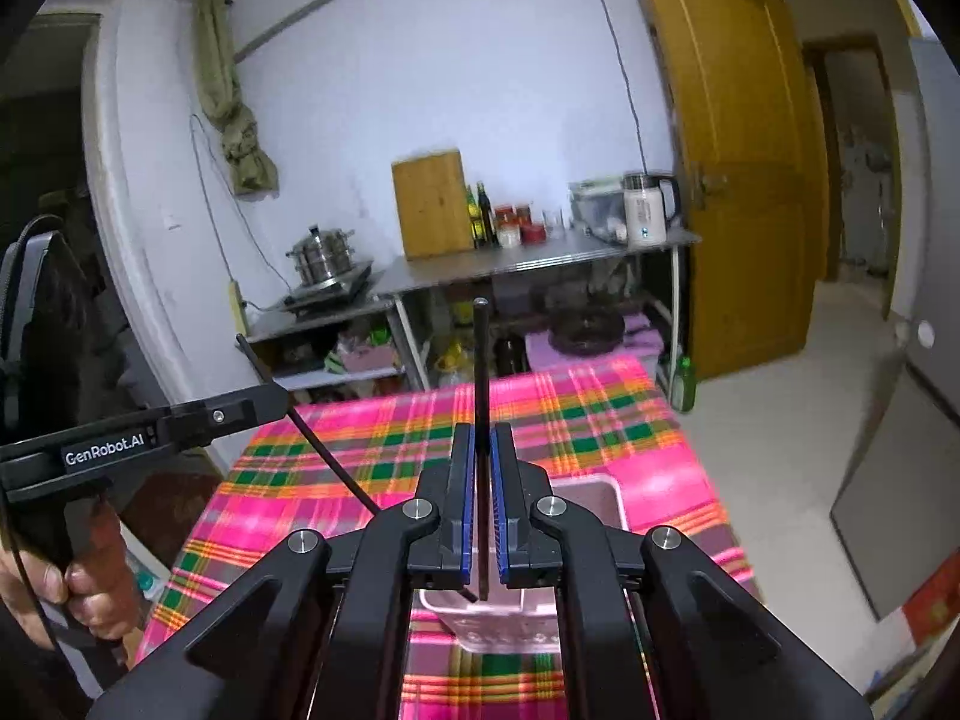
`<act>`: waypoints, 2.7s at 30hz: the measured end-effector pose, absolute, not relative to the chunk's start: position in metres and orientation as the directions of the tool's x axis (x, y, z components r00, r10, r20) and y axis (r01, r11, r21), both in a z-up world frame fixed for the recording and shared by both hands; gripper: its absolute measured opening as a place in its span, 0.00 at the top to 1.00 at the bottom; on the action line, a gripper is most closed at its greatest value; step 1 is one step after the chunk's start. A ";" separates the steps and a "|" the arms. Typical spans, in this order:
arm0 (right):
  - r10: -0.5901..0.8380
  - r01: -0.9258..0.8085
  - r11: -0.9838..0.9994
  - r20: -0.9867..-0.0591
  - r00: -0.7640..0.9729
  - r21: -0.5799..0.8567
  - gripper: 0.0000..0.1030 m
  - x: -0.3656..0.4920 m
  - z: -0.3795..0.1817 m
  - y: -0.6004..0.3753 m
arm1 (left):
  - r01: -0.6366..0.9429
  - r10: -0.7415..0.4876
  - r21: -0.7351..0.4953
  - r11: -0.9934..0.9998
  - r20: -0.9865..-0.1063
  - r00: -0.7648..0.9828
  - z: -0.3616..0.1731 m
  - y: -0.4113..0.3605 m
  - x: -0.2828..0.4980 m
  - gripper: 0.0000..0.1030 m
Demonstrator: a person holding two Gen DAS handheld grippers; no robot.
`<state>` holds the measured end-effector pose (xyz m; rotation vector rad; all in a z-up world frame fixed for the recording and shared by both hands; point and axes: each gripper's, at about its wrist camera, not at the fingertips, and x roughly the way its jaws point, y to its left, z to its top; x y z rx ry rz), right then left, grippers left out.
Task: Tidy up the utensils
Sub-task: 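Lower both black chopsticks into the pink basket and open both tools, then move both open tools back down to the remaining chopsticks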
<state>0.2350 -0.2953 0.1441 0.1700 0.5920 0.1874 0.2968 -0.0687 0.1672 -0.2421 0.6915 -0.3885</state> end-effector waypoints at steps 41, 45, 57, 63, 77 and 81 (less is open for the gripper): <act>0.325 -0.204 0.943 -0.600 0.731 0.262 0.85 0.153 0.078 -0.264 | 0.158 -0.325 -0.315 0.936 -0.594 0.736 0.074 0.013 0.157 0.76; 0.348 -0.221 0.936 -0.639 0.686 0.273 0.85 0.151 0.055 -0.252 | 0.137 -0.334 -0.338 0.931 -0.642 0.690 0.039 0.010 0.151 0.76; 0.367 -0.235 0.930 -0.740 0.563 0.282 0.85 0.152 -0.011 -0.230 | 0.046 -0.281 -0.320 0.946 -0.743 0.607 -0.029 0.014 0.154 0.76; 0.358 -0.229 0.933 -0.777 0.518 0.278 0.85 0.156 -0.035 -0.225 | 0.005 -0.249 -0.300 0.954 -0.780 0.574 -0.050 0.016 0.162 0.76; 0.355 -0.233 0.933 -0.800 0.484 0.274 0.85 0.171 -0.051 -0.209 | -0.016 -0.201 -0.252 0.968 -0.807 0.556 -0.060 0.011 0.178 0.76; 0.352 -0.227 0.934 -0.806 0.475 0.274 0.85 0.174 -0.056 -0.208 | -0.028 -0.187 -0.242 0.970 -0.816 0.547 -0.067 0.009 0.184 0.76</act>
